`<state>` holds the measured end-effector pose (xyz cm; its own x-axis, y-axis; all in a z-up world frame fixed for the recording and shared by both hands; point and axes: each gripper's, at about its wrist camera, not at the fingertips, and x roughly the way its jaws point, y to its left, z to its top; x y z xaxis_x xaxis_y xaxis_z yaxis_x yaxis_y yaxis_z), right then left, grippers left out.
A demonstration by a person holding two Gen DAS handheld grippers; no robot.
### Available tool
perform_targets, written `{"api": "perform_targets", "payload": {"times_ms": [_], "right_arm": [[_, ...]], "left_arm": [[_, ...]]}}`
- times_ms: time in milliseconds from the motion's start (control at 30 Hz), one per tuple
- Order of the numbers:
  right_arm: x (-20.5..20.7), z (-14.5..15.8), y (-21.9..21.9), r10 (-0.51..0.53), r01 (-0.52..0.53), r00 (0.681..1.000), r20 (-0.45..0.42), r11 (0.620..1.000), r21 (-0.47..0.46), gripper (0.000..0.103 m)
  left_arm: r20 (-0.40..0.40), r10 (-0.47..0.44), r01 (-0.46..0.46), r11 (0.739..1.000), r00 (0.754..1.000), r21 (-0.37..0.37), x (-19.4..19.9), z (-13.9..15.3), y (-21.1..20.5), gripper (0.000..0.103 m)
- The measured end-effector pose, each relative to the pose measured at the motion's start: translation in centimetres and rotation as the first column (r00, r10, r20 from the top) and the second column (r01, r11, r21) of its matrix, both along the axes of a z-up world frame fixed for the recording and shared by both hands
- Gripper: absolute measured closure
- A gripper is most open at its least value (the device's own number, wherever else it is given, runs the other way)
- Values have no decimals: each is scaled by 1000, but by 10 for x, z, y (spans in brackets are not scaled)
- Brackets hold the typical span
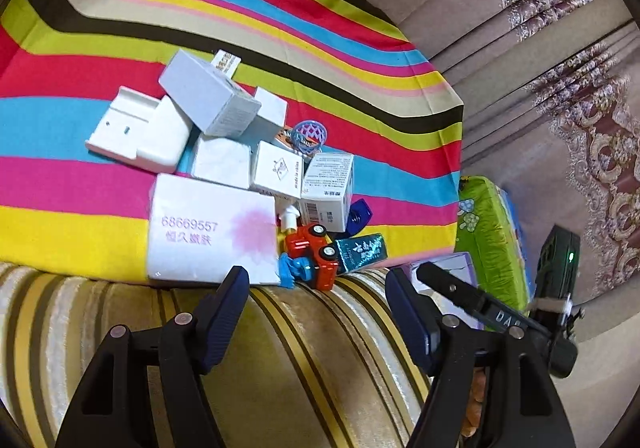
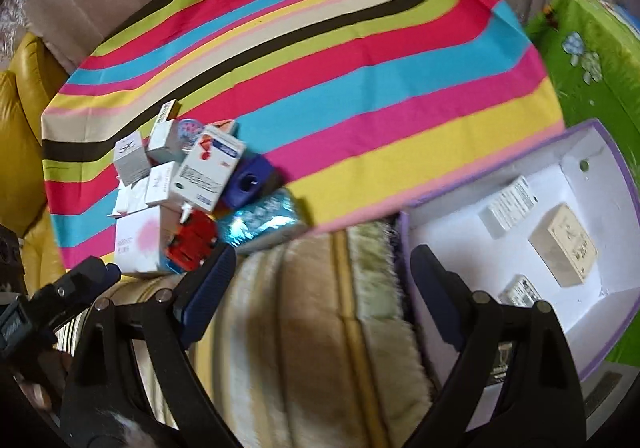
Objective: Organize rigid objects
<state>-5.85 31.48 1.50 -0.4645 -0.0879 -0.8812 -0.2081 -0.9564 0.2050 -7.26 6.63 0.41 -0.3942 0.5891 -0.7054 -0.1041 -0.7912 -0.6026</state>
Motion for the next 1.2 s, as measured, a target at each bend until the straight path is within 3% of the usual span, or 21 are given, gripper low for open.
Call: {"api": "perform_targets", "payload": {"times_ms": [267,533,700,867,1200], "right_arm": [[-30,-2,-16,-40,47,998,48,985,-168,12],[-55,-13,-37,-60,82,994,93,965,-249,12],[-64,-24,-43,-85,123,988,126,937,-328,14],[-70,-31,-48,-92,133,988,126,919,-371,26],[-76,-34,-54,-90,131,989,116,898,-420,27]], "left_arm": [[1,10,-10,1000,1000,-26,-3,-3,-10,32],[-28,-7,3,991,1000,-135,-11,2,-16,32],[-12,19,-21,992,1000,-121,-14,-3,-27,32],[-27,10,-13,993,1000,-120,-12,-2,-26,32],[-15,16,-17,996,1000,-92,-12,-6,-29,32]]}}
